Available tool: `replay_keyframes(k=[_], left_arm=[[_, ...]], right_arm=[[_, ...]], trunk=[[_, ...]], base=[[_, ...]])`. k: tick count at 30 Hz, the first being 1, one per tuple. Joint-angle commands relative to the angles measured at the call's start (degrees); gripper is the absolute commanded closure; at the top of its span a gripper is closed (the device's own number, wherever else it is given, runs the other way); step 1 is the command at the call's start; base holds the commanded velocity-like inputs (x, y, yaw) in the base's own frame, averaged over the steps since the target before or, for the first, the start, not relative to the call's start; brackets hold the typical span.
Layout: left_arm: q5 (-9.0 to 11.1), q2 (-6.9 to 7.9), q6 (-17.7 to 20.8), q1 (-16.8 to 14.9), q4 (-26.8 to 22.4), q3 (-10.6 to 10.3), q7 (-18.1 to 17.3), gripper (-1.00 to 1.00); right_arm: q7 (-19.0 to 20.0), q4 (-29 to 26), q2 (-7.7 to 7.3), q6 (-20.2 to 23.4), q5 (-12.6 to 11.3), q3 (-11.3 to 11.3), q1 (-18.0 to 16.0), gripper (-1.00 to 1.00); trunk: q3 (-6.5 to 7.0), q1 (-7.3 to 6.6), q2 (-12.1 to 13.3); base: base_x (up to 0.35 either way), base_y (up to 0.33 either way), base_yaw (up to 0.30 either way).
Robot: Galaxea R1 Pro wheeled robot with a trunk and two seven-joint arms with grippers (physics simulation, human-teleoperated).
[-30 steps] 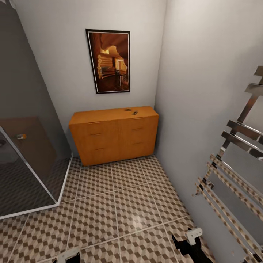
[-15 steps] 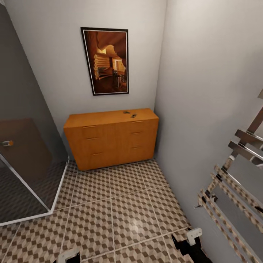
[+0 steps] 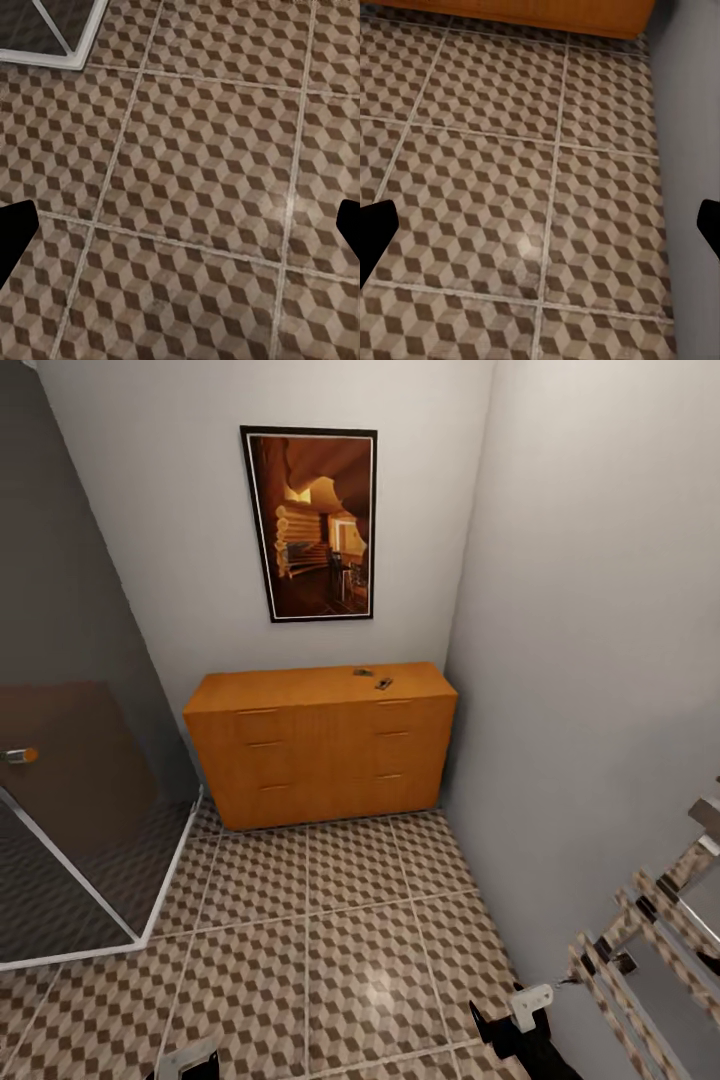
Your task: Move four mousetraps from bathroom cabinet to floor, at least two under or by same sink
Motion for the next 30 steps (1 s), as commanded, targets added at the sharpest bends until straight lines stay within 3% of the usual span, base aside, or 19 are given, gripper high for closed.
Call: replay_keyframes(k=[1, 8, 23, 30], left_arm=[[0.1, -0.03, -0.2, -0.1, 0.2, -0.5, 0.3, -1.00], [0.1, -0.03, -0.2, -0.1, 0.2, -0.5, 0.3, -1.00], [0.1, -0.03, -0.3, -0.1, 0.2, -0.5, 0.3, -1.00], [0.1, -0.03, -0.3, -0.1, 0.2, -0.5, 0.3, -1.00]], right_arm=[[0.1, 0.0, -0.03, -0.2, 0.2, 0.0, 0.0, -1.00], [0.1, 0.0, -0.03, -0.2, 0.1, 0.0, 0.0, -1.00], [0.1, 0.0, -0.03, -0.2, 0.1, 0.0, 0.0, -1.00], [0.1, 0.0, -0.03, -0.2, 0.2, 0.1, 0.0, -1.00]], trunk=[[-0.15, 0.06, -0.1], [-0.40, 0.06, -0.1], [-0.50, 0.06, -0.1], [-0.50, 0.06, -0.1]], base=[[0.255, -0.150, 0.226], [0.255, -0.144, 0.222], [0.254, -0.073, 0.017], [0.252, -0.001, 0.183]])
